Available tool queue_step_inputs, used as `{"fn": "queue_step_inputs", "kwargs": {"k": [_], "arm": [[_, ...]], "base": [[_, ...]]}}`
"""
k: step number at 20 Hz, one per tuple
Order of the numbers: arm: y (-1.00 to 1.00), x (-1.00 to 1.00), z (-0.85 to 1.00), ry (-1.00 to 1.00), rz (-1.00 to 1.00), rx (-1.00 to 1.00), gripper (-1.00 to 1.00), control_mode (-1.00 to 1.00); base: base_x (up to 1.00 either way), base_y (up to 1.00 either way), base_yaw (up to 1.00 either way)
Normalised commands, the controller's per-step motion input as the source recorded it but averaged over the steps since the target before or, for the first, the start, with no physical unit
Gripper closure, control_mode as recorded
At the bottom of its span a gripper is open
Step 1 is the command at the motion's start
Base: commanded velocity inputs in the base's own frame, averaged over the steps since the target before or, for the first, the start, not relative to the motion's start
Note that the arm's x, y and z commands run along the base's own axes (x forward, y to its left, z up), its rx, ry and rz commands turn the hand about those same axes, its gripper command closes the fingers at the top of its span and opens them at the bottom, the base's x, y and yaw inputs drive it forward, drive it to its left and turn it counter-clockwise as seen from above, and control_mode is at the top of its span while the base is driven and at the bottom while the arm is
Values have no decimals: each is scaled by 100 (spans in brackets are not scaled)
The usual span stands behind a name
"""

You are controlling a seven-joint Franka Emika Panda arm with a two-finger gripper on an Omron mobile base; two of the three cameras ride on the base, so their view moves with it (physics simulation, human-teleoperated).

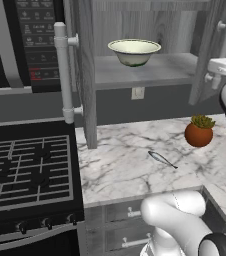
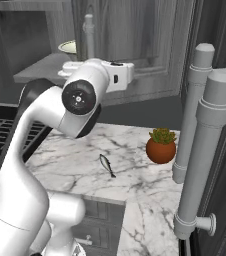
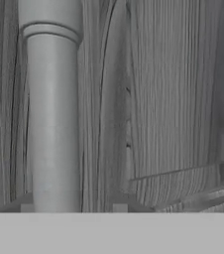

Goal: Retrieve the bowl from the cabinet, then place the raw meat into the bowl to avoid contamination.

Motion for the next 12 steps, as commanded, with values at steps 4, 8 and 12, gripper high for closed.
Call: {"fn": "queue_step_inputs", "kwargs": {"k": [4, 8, 12], "arm": [[-84, -40, 0, 1, -3, 0, 100, -100], [-87, -37, 0, 2, -2, 0, 100, -100], [-79, -31, -3, 1, -1, 0, 100, -100]], "base": [[0, 0, 0], [0, 0, 0], [0, 0, 0]]}}
